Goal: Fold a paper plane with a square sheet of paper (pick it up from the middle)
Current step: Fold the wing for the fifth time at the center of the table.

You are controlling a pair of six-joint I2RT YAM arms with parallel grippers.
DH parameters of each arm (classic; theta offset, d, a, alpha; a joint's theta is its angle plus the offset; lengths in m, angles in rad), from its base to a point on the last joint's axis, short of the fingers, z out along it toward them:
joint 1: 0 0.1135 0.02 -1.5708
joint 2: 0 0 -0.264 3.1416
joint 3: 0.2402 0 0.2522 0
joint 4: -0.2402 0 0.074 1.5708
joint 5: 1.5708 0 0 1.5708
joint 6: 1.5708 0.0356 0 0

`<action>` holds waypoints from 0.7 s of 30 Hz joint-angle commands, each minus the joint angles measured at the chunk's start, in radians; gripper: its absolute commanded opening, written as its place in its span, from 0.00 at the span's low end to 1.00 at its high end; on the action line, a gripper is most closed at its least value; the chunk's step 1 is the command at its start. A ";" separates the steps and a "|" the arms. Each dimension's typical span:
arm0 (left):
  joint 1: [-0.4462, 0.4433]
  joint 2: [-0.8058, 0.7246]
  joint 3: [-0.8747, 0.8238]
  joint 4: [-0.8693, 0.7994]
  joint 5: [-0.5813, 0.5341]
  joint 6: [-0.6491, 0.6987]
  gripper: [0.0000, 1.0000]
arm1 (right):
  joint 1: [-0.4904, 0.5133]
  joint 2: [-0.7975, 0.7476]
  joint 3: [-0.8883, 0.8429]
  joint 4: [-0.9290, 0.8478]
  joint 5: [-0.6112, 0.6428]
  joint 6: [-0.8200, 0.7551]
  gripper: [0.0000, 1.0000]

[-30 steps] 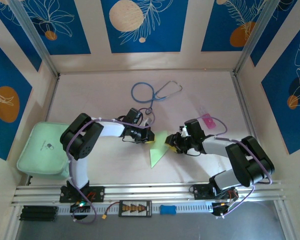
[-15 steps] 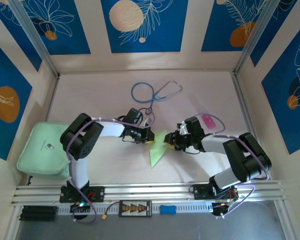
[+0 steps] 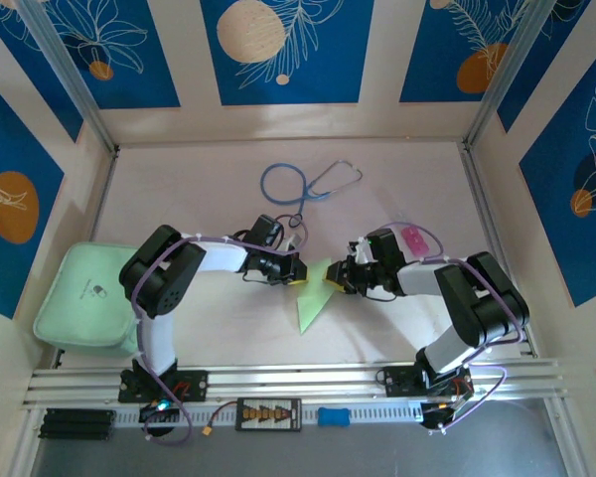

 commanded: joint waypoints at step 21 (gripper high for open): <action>-0.030 -0.312 -0.074 -0.176 -0.139 0.113 0.31 | 0.035 -0.206 -0.080 -0.030 0.280 0.312 0.01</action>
